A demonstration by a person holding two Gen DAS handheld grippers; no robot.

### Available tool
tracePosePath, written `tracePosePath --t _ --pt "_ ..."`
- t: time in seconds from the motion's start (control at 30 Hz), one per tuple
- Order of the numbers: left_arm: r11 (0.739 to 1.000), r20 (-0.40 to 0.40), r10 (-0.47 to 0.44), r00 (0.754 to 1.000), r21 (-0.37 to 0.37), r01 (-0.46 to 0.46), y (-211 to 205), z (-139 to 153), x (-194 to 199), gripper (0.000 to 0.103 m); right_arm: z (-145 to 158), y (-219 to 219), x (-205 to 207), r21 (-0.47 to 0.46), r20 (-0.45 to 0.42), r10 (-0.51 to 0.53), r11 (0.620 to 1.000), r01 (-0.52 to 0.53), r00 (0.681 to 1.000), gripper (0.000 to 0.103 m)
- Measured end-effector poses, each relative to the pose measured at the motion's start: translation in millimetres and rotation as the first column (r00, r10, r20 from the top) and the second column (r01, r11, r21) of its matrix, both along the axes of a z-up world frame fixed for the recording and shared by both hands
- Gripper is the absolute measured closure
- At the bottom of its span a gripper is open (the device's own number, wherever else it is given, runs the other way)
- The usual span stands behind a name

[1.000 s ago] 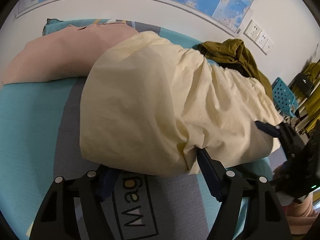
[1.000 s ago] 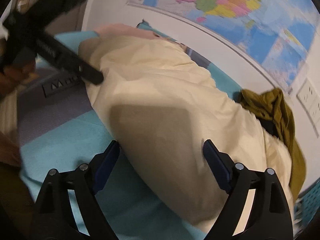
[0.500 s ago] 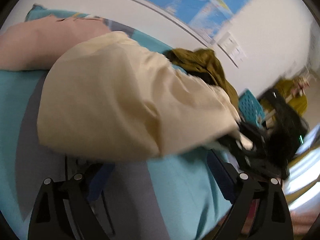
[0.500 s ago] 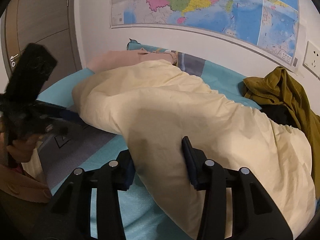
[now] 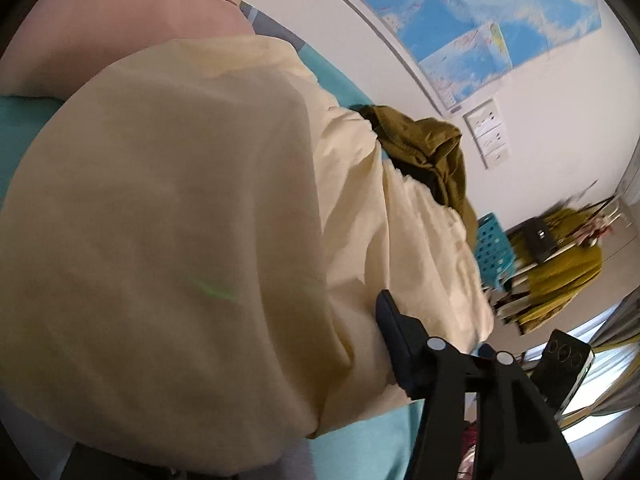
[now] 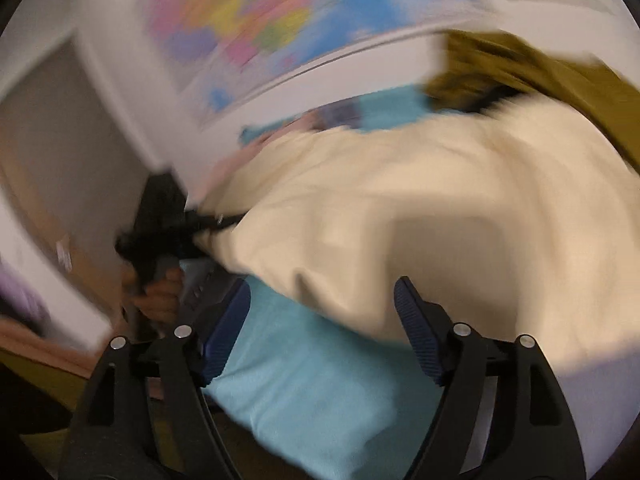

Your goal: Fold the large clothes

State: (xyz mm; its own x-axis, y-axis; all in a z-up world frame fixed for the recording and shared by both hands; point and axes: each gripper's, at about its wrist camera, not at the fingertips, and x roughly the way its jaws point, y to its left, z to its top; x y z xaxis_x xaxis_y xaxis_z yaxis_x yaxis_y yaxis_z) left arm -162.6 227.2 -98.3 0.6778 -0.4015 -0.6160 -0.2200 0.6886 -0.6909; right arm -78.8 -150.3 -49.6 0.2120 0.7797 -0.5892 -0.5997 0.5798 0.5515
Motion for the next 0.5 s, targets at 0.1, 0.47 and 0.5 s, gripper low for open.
tracePosePath --t 0.1,0.47,0.5 --pt "0.999 -0.005 -0.007 1.000 0.044 0.008 -2.9 2.8 0.4 0.051 -12.2 -55.1 7.7 0.044 -0.112 -0.149 0.987 0.154 0.983 0.025" --pt "0.977 -0.047 -0.016 0.999 0.212 0.026 -16.6 4.7 6.3 0.045 -44.1 -72.5 56.6 0.019 -0.190 -0.369 0.925 0.380 0.910 0.020" --pt "0.976 -0.047 -0.017 0.999 0.214 0.027 -16.7 4.7 6.5 0.045 -44.4 -65.7 61.1 0.015 -0.181 -0.376 0.923 0.385 0.909 0.020"
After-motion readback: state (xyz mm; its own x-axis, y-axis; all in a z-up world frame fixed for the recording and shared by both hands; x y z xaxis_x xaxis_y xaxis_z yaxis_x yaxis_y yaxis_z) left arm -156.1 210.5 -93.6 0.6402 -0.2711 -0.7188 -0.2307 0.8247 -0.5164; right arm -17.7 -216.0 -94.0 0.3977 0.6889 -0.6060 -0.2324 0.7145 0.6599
